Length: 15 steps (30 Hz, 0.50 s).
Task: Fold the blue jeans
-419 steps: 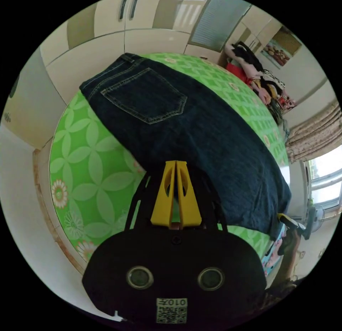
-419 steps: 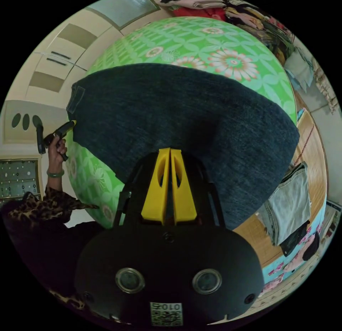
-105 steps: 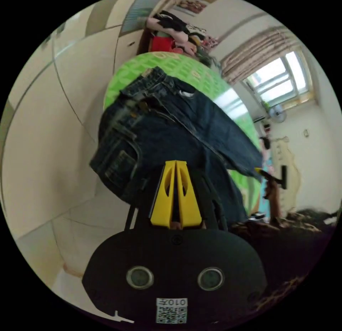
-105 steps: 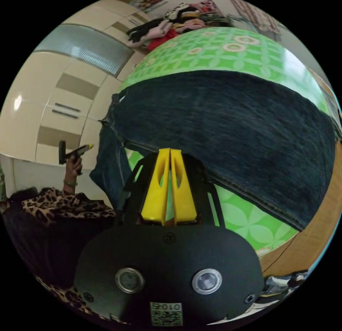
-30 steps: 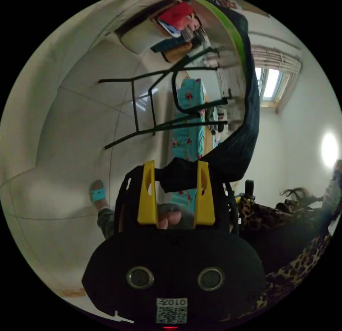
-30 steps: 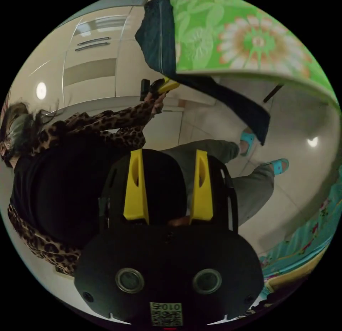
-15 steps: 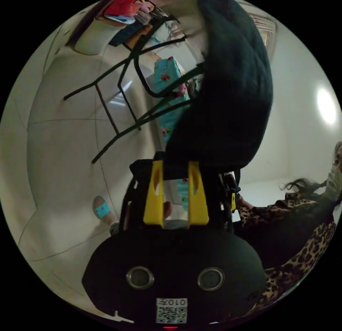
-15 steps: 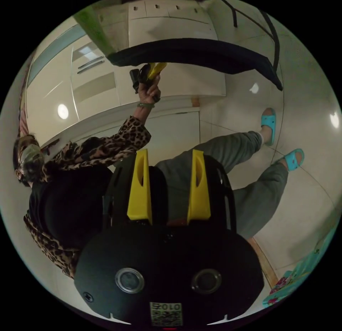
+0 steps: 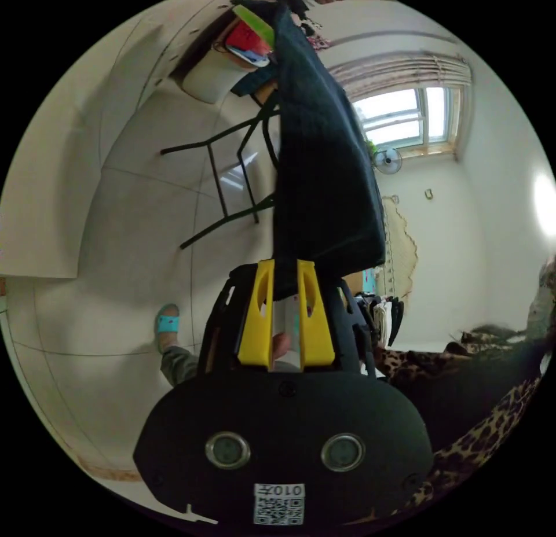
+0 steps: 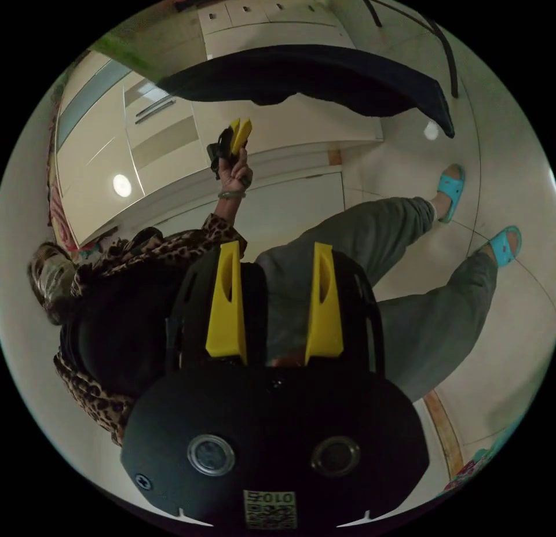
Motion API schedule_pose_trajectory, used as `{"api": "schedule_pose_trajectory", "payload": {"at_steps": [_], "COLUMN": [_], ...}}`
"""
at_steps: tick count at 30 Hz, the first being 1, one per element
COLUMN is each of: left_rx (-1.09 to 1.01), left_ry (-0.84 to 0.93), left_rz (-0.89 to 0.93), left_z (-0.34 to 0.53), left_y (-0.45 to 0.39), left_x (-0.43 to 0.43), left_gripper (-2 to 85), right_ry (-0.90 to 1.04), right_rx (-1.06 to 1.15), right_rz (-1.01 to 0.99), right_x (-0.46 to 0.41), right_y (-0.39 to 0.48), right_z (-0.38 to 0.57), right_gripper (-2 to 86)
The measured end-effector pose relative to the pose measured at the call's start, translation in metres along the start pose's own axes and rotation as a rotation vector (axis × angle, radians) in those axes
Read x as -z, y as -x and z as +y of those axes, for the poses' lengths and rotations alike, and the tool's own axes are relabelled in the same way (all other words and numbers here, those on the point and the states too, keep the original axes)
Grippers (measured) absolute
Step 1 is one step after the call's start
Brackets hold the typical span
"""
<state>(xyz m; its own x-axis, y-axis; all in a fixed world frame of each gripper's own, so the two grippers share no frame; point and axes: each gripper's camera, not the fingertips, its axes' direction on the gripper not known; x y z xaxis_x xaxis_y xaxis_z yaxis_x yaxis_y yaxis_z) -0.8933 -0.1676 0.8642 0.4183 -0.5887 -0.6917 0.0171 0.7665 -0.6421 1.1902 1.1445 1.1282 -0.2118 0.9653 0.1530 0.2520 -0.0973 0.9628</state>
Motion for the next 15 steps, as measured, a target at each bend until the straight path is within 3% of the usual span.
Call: {"api": "schedule_pose_trajectory", "payload": {"at_steps": [3, 8, 12, 15], "left_rx": [0.052, 0.335, 0.494, 0.565], "left_ry": [0.036, 0.099, 0.088, 0.111], "left_rz": [0.013, -0.025, 0.062, 0.025], "left_z": [-0.019, -0.037, -0.050, -0.063], "left_y": [0.014, 0.056, 0.080, 0.083], "left_x": [-0.013, -0.037, -0.036, -0.028], "left_gripper": [6.3, 8.0, 11.3, 13.4], "right_ry": [-0.129, -0.382, -0.775, -0.909], "right_rx": [0.022, 0.032, 0.053, -0.002], "right_rz": [-0.003, 0.026, -0.130, -0.228], "right_x": [-0.013, -0.054, -0.113, -0.162], "right_y": [0.008, 0.008, -0.016, -0.049], "right_z": [0.024, 0.071, 0.127, 0.155], "right_gripper": [12.6, 10.0, 13.0, 14.8]}}
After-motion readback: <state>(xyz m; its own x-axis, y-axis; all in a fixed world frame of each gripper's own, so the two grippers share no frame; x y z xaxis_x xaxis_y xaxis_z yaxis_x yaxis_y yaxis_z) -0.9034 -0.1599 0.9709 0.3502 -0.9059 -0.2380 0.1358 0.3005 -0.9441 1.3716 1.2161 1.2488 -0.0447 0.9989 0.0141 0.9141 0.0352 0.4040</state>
